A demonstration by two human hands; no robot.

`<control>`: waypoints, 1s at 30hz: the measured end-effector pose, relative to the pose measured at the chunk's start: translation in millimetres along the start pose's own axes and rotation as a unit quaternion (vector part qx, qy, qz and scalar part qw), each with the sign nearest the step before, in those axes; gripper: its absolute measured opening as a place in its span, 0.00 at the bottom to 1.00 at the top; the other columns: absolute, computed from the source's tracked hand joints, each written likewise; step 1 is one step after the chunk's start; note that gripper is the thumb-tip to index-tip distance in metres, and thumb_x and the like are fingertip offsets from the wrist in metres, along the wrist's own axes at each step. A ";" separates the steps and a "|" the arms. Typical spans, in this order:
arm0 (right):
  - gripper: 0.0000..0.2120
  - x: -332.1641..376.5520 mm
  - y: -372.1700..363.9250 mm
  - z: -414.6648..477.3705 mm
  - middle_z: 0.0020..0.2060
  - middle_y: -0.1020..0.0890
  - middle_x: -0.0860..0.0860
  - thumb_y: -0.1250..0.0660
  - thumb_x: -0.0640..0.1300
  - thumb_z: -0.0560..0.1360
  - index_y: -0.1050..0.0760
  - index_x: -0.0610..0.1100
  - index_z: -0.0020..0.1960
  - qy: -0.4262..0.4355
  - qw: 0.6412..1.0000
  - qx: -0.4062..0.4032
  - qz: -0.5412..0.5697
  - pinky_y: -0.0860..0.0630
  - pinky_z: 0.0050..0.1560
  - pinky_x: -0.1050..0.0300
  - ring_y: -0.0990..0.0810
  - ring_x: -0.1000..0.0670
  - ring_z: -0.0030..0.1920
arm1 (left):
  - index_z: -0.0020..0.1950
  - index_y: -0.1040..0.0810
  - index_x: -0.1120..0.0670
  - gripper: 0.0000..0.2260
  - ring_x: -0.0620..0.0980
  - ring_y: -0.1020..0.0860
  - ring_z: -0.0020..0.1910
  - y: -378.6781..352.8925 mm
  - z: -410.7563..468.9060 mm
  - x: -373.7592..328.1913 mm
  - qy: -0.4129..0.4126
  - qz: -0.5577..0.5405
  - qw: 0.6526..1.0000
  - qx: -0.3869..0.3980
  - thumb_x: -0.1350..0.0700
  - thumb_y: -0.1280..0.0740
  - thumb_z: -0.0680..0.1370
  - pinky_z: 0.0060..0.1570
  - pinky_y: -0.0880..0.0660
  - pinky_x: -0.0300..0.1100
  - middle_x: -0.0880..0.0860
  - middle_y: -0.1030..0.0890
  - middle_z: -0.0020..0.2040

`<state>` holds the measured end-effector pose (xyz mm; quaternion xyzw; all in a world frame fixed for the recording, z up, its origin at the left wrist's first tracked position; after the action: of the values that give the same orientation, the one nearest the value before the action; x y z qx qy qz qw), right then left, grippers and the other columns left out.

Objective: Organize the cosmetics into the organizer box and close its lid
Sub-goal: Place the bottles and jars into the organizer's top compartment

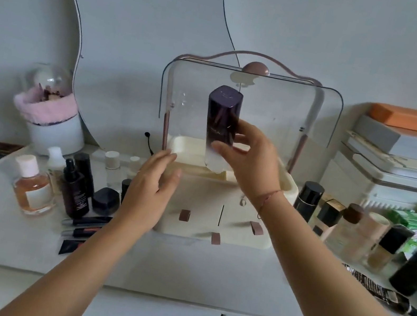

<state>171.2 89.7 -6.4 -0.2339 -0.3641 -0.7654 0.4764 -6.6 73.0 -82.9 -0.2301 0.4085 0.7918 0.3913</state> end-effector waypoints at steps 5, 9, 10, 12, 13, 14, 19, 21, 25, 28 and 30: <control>0.19 -7.9 -14.5 32.3 0.45 0.16 0.55 0.26 0.44 0.69 0.22 0.46 0.60 -0.050 0.998 0.023 0.030 0.26 0.42 0.71 0.18 0.57 0.42 | 0.74 0.39 0.48 0.24 0.52 0.33 0.70 -3.3 0.1 4.9 0.047 -0.032 0.998 0.009 0.45 0.42 0.79 0.70 0.38 0.46 0.55 0.31 0.70; 0.15 -24.8 -34.3 53.3 0.47 0.16 0.50 0.26 0.43 0.69 0.20 0.45 0.55 -0.095 0.993 0.051 0.039 0.21 0.48 0.57 0.19 0.52 0.42 | 0.74 0.40 0.48 0.24 0.49 0.34 0.69 -7.4 -0.4 6.5 0.048 -0.039 0.998 -0.004 0.45 0.42 0.79 0.65 0.38 0.37 0.49 0.33 0.72; 0.14 -30.0 -39.5 55.9 0.48 0.16 0.48 0.26 0.42 0.70 0.20 0.45 0.55 -0.115 0.990 0.060 0.059 0.20 0.51 0.53 0.18 0.49 0.46 | 0.74 0.39 0.48 0.24 0.49 0.33 0.69 -8.3 -0.4 7.2 0.048 -0.043 0.998 -0.008 0.46 0.42 0.79 0.65 0.38 0.34 0.50 0.32 0.71; 0.13 -37.6 -48.6 57.9 0.49 0.17 0.46 0.27 0.39 0.70 0.21 0.43 0.55 -0.153 0.980 0.077 0.099 0.20 0.54 0.48 0.18 0.44 0.51 | 0.74 0.39 0.49 0.23 0.42 0.36 0.69 -10.0 -0.4 8.4 0.046 -0.056 0.997 -0.009 0.47 0.42 0.80 0.60 0.43 0.21 0.49 0.35 0.72; 0.13 -39.7 -52.0 58.5 0.48 0.17 0.46 0.27 0.38 0.70 0.22 0.42 0.55 -0.165 0.976 0.085 0.114 0.20 0.55 0.48 0.18 0.44 0.51 | 0.73 0.39 0.49 0.22 0.38 0.38 0.69 -10.5 -0.2 8.9 0.044 -0.061 0.997 -0.008 0.47 0.42 0.80 0.57 0.45 0.17 0.46 0.37 0.73; 0.14 -41.5 -55.1 59.5 0.46 0.17 0.48 0.28 0.37 0.71 0.22 0.42 0.56 -0.173 0.972 0.095 0.130 0.21 0.55 0.49 0.18 0.45 0.51 | 0.73 0.39 0.49 0.22 0.36 0.40 0.69 -10.9 0.0 9.2 0.040 -0.066 0.997 -0.007 0.47 0.43 0.80 0.55 0.46 0.15 0.45 0.38 0.74; 0.19 -42.2 -60.5 64.1 0.50 0.18 0.46 0.30 0.37 0.73 0.27 0.40 0.64 -0.194 0.951 0.175 0.169 0.22 0.57 0.51 0.20 0.49 0.51 | 0.72 0.38 0.47 0.20 0.32 0.42 0.67 -11.0 -0.3 10.3 0.032 -0.072 0.997 0.002 0.47 0.44 0.80 0.54 0.45 0.17 0.42 0.40 0.73; 0.23 -45.1 -62.4 62.8 0.50 0.19 0.45 0.29 0.39 0.73 0.29 0.40 0.66 -0.205 0.952 0.198 0.115 0.21 0.55 0.50 0.20 0.49 0.50 | 0.72 0.38 0.47 0.20 0.32 0.42 0.67 -10.6 -0.3 10.0 0.028 -0.071 0.997 0.002 0.47 0.43 0.80 0.54 0.46 0.15 0.42 0.40 0.73; 0.24 -52.7 -71.6 58.7 0.44 0.19 0.46 0.27 0.39 0.71 0.28 0.37 0.64 -0.222 0.948 0.219 0.054 0.20 0.52 0.52 0.19 0.47 0.45 | 0.72 0.38 0.47 0.20 0.32 0.42 0.68 -10.0 -1.3 9.0 0.023 -0.071 0.997 0.008 0.47 0.44 0.80 0.56 0.46 0.19 0.42 0.40 0.74; 0.22 -55.0 -78.2 62.8 0.49 0.18 0.42 0.26 0.40 0.70 0.26 0.36 0.61 -0.212 0.956 0.200 0.024 0.19 0.53 0.51 0.18 0.45 0.44 | 0.72 0.38 0.48 0.21 0.35 0.42 0.70 -9.9 -1.7 9.0 0.025 -0.075 0.997 0.009 0.46 0.44 0.80 0.61 0.43 0.29 0.42 0.40 0.74; 0.19 -55.9 -80.5 66.1 0.51 0.19 0.42 0.25 0.40 0.69 0.26 0.36 0.57 -0.203 0.962 0.181 -0.006 0.19 0.52 0.51 0.18 0.46 0.43 | 0.73 0.38 0.49 0.21 0.36 0.42 0.70 -9.8 -2.0 8.6 0.026 -0.076 0.997 0.009 0.46 0.44 0.80 0.63 0.42 0.34 0.42 0.41 0.75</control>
<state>123.9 195.1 -31.3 -0.2920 -0.5866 -0.6262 0.4226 -3.6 78.6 -94.4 -0.2776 0.4069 0.7501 0.4412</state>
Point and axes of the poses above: each hand's wrist, its own z-axis towards the middle knuckle, its own y-axis out of the back of the hand, x = y × z, the point moved 4 cm from there along z, towards the middle knuckle
